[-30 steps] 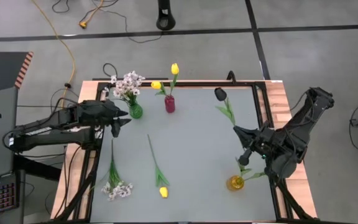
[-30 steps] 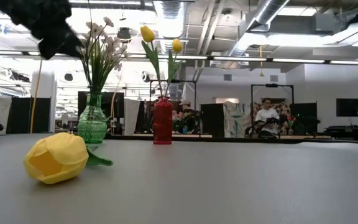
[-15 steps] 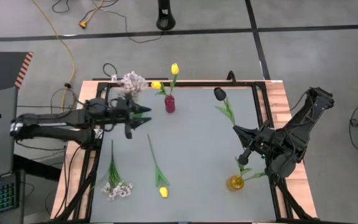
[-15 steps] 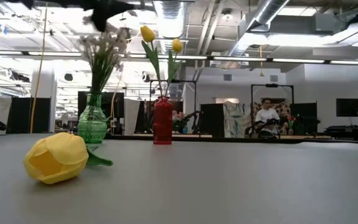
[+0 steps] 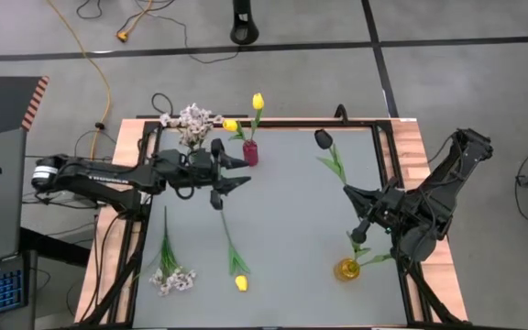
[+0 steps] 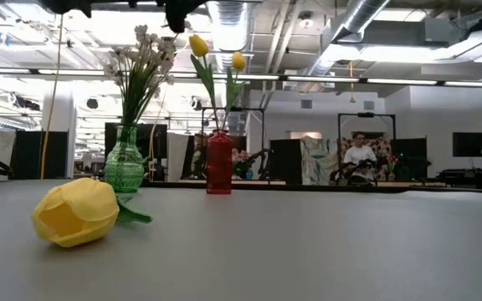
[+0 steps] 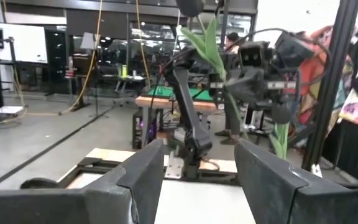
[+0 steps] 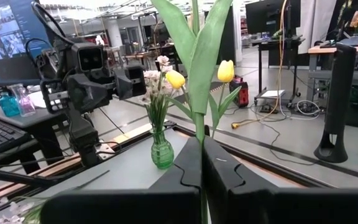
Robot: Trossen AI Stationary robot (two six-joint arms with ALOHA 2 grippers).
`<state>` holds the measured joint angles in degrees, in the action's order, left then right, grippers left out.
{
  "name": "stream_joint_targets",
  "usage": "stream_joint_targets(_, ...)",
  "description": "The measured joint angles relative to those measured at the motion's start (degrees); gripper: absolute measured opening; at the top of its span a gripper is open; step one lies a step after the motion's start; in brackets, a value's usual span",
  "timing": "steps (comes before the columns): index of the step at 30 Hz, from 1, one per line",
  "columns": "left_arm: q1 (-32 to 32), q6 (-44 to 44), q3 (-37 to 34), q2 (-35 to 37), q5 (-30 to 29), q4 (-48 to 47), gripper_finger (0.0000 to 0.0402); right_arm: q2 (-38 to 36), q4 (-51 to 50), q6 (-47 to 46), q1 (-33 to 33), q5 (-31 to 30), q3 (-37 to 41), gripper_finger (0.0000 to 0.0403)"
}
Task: Sort flowers into vase by color
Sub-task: Put the black tulip into the yellow vase
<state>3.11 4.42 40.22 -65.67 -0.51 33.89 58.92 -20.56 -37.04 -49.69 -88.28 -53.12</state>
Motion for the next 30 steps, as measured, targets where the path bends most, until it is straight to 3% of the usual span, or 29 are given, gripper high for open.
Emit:
stream_joint_targets(5, -2.6, -1.1, 2.3, -2.5, -0.3, 0.4, 0.0184, 0.3, 0.0, 0.0, 0.0, 0.4, 0.0, 0.0026)
stream_joint_targets(13, -9.1, -7.8, 10.3, -11.4, -6.9, 0.3, 0.0184, 0.8, 0.0, 0.0, 0.3, 1.3, 0.0, 0.0026)
stream_joint_targets(30, -9.8, -4.4, 36.7, -35.3, -9.8, 0.2, 0.0184, 1.5, -0.1, 0.0, 0.3, 2.9, 0.0, 0.0026)
